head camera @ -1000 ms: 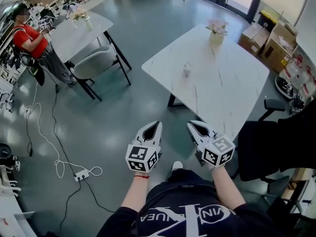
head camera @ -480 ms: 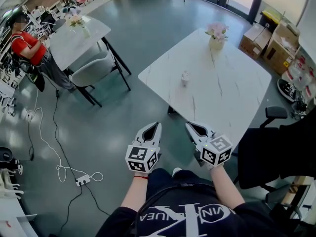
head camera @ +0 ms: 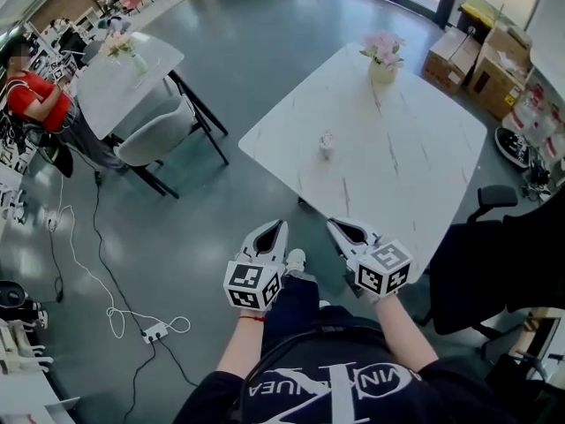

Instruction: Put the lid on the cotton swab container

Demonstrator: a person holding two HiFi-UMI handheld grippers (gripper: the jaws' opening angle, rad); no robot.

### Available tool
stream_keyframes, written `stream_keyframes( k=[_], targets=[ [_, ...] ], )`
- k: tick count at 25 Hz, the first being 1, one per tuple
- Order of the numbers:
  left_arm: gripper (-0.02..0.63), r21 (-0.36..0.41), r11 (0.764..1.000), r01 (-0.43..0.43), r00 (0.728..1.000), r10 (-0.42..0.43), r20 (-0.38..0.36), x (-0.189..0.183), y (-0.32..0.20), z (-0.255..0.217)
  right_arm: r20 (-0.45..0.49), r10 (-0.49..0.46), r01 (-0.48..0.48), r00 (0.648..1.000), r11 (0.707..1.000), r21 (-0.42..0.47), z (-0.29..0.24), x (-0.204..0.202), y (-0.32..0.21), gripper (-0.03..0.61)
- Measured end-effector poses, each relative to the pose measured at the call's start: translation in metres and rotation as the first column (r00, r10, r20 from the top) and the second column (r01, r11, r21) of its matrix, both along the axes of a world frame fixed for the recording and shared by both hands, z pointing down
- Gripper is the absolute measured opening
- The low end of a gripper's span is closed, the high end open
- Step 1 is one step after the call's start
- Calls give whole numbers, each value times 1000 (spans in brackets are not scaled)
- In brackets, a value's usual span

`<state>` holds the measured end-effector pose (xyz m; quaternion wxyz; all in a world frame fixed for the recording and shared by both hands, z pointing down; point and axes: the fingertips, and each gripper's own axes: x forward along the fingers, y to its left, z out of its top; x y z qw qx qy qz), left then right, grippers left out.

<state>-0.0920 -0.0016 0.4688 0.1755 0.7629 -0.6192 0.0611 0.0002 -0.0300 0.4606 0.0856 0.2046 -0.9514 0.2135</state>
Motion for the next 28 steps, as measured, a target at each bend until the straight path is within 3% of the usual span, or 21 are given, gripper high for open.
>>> stream_keyframes(
  k=[12,21,28],
  targets=[
    [5,15,982,-190,982,190,-23,-14,-136,-5,-60,146,-148,987,988,-33,11,-18,-104,3],
    [6,-12,945,-326,944,325,-56,-14,-209,12,-114,246,-256,963,962,-92,38,-26,-155,3],
    [6,-32,918,-396,916,393,-75,-19,-237,32,-148,305,-326,941,933,-150,62,-30,-171,3]
  ],
)
